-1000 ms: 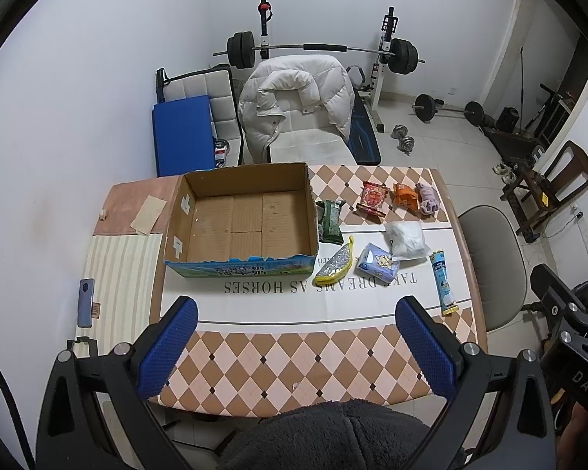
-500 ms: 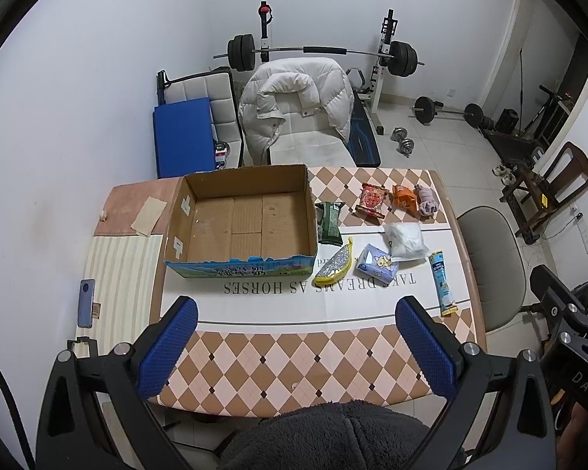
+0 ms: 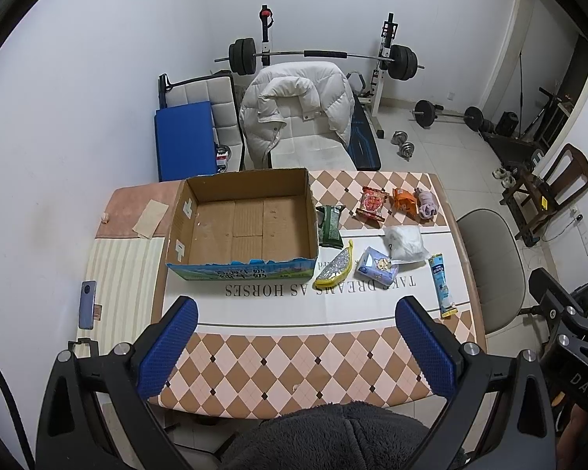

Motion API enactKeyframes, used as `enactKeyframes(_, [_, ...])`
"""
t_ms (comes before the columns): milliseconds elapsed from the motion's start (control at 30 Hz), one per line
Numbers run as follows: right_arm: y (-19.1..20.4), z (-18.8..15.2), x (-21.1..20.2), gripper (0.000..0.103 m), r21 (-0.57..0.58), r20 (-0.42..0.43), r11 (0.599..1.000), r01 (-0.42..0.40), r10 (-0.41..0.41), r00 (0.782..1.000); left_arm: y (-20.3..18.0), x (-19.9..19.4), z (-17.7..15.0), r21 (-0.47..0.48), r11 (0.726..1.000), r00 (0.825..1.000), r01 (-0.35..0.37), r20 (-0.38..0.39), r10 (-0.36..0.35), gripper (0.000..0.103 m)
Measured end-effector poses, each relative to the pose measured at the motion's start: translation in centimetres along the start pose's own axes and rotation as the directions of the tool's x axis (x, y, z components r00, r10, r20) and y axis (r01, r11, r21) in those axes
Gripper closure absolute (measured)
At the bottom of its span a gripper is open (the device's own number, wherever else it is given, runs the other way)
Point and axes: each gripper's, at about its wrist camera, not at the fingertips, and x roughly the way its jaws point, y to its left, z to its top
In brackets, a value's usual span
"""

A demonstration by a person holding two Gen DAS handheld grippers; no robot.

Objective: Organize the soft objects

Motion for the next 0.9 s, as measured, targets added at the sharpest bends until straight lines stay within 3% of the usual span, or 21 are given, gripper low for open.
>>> enactKeyframes(900, [0.69, 0.73, -0.55, 0.000, 0.015, -0.007, 1.000, -0.012, 0.012, 1.000, -0.21, -0.17, -0.10, -0.003, 1.000, 1.000, 0.003, 0.002, -0.003, 0.000])
